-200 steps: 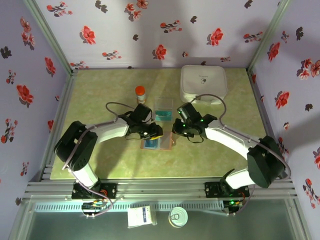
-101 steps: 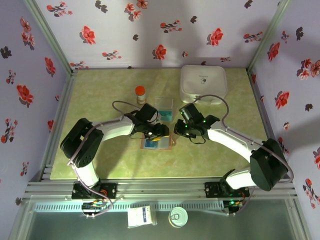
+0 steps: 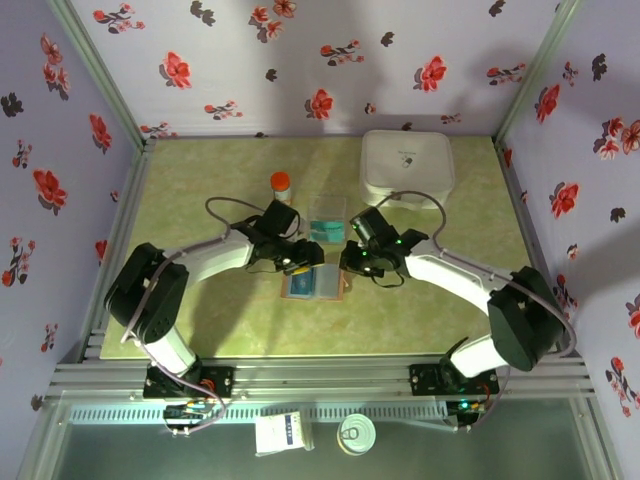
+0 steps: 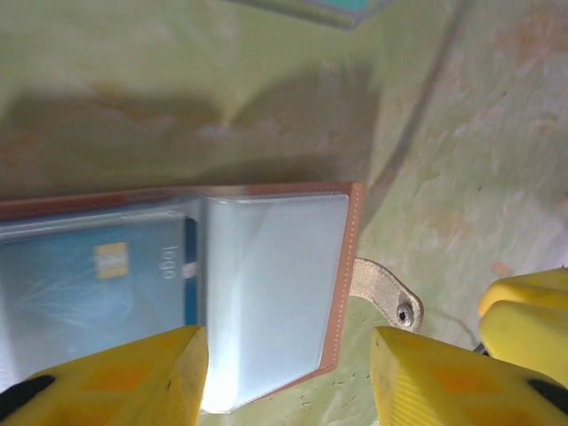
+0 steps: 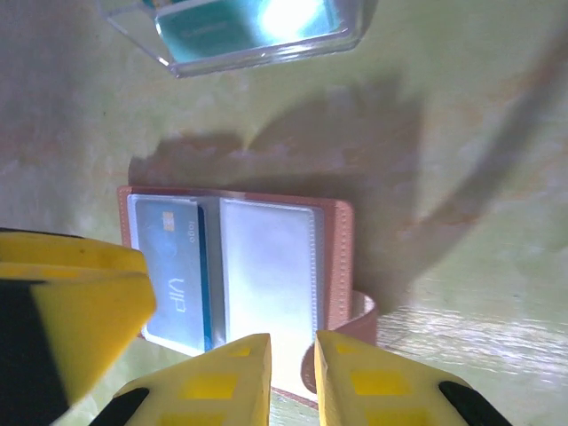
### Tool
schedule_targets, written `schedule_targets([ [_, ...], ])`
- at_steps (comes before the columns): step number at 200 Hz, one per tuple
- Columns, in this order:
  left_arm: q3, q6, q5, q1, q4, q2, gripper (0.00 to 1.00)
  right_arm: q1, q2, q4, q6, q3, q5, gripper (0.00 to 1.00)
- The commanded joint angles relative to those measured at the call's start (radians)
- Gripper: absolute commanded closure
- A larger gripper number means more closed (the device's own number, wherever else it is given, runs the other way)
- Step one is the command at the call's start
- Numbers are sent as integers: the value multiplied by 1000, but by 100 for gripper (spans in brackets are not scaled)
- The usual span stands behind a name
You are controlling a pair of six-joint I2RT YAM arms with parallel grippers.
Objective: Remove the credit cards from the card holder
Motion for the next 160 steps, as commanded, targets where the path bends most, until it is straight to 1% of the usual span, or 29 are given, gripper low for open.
schedule_targets([
  [1, -43, 45, -16, 36, -48, -42, 51, 28, 42, 33, 16, 53, -16, 79],
  [22, -75, 60, -32, 70, -70, -66, 55, 56, 89, 39, 18, 93, -28, 79],
  [63, -128, 86, -20, 122, -77, -83, 63, 97, 182, 81, 40, 151, -73, 78],
  [96, -138, 95, 9, 129, -57, -54, 68, 109, 232, 136, 65, 155, -113, 77],
  [137, -142, 98, 42, 129, -31, -15, 73, 109, 281, 154, 69, 156, -139, 76],
  [160, -145, 101, 42, 129, -28, -5, 75, 111, 304, 165, 71, 150, -146, 75],
])
